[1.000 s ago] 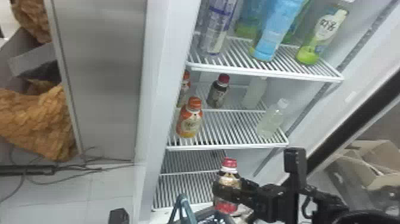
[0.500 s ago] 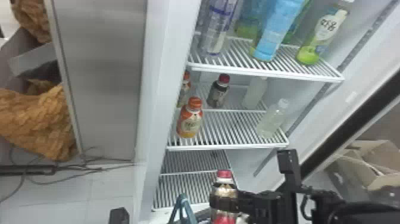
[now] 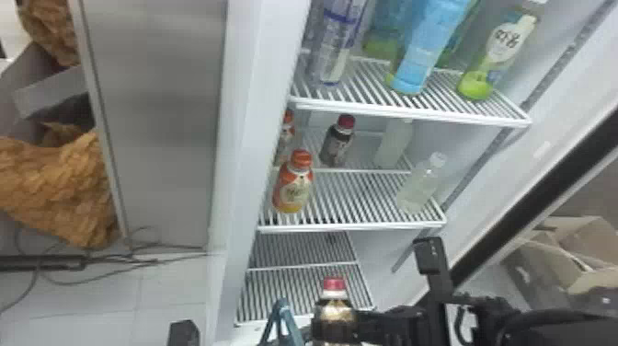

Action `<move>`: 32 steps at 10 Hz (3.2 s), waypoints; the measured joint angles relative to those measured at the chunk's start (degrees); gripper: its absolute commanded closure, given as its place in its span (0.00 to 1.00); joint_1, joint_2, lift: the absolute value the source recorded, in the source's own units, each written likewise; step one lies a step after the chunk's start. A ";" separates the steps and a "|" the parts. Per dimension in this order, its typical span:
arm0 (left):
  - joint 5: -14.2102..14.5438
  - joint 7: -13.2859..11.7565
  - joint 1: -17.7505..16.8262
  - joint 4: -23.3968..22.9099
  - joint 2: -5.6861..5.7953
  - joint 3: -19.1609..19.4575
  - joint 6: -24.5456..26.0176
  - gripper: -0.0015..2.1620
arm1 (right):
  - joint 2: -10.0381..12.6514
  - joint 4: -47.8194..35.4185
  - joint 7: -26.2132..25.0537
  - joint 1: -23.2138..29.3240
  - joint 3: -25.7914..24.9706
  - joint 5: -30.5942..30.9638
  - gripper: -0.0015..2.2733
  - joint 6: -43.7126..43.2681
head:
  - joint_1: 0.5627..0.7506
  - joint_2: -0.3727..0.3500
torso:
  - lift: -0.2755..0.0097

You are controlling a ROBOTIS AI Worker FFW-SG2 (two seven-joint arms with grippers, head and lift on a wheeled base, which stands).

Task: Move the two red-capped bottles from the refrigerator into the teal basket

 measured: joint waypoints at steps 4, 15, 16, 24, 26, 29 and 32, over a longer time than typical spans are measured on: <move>0.03 -0.03 -0.01 0.02 0.00 -0.03 0.00 0.50 | -0.58 -0.91 1.88 -0.80 0.28 2.82 0.20 4.87 | 0.70 0.03 | 0.17; -0.04 -0.07 0.14 0.10 -0.02 -0.10 -0.35 0.50 | 1.90 5.40 -3.29 -0.73 -1.13 3.05 0.11 -35.92 | 0.70 0.03 | 0.17; -0.11 -0.07 0.22 0.09 -0.08 -0.08 -0.47 0.50 | 2.37 7.31 -4.42 -0.84 -1.13 2.61 0.08 -41.12 | 0.70 0.03 | 0.17; 0.07 0.00 0.15 0.08 -0.18 -1.00 -0.56 0.50 | 2.96 24.86 -16.06 -7.83 7.19 3.09 0.02 -70.66 | 0.70 0.03 | 0.17; 0.27 -0.04 0.14 0.09 -0.18 -1.20 -0.56 0.50 | 3.62 25.84 -21.80 -7.99 7.44 5.21 0.02 -77.17 | 0.70 0.03 | 0.17; 0.51 -0.02 0.00 0.09 -0.18 -1.65 -0.56 0.50 | 4.32 32.75 -25.42 -10.35 7.51 7.17 0.02 -85.39 | 0.70 0.03 | 0.17; 0.57 0.00 -0.14 0.07 -0.18 -2.01 -0.56 0.50 | 4.34 40.12 -25.59 -15.32 7.81 7.34 0.02 -87.04 | 0.70 0.03 | 0.17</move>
